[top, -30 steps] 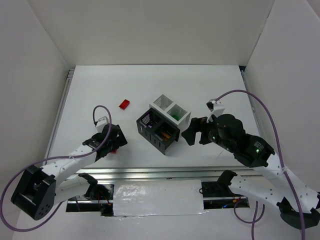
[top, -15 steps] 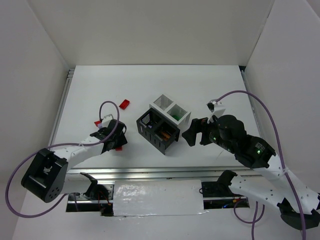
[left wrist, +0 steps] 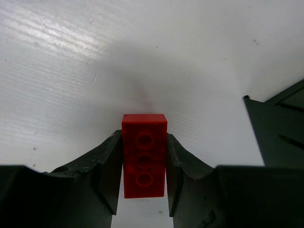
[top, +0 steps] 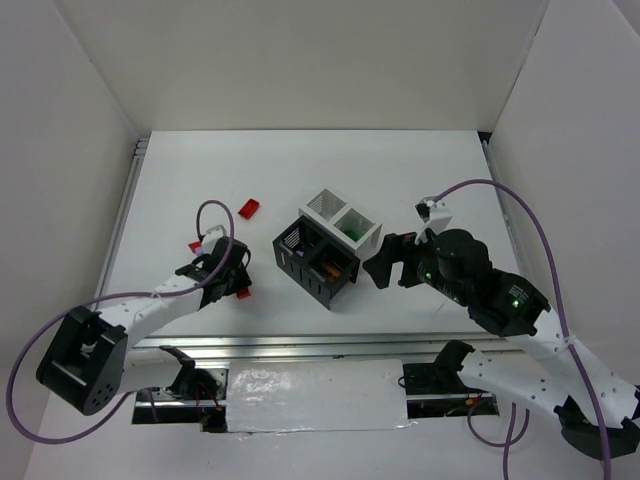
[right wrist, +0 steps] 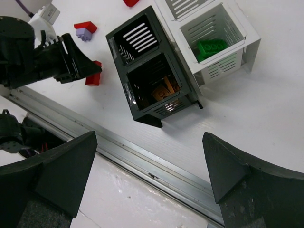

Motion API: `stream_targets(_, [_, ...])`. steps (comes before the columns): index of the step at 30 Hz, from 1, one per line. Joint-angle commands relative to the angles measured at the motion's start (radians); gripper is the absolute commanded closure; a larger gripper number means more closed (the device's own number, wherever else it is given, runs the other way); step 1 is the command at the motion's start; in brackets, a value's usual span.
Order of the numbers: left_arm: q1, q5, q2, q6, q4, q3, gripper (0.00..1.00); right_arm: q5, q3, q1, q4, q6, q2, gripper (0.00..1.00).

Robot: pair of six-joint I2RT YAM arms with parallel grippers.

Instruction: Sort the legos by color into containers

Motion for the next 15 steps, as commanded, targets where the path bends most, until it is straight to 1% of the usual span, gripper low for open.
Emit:
stream_targets(1, [0.002,0.014,-0.086,0.02,0.044,0.014,1.0,0.045,-0.02,-0.005,0.086,0.032,-0.016,0.0])
stream_targets(5, [0.004,0.034,-0.172,0.046,0.061,0.02,1.0,0.062,-0.038,-0.004,0.138,0.064,0.007,0.0])
stream_targets(9, [0.002,0.086,-0.266,0.095,0.076,0.023,1.0,0.099,-0.046,-0.007,0.174,0.122,0.04,0.0])
stream_targets(11, [0.004,0.104,-0.296,0.127,0.076,0.04,1.0,0.125,-0.04,-0.007,0.187,0.144,0.062,0.0])
stream_targets(15, [0.004,0.184,-0.309,0.195,0.137,0.117,1.0,0.15,0.0,-0.008,0.197,0.176,0.102,0.0])
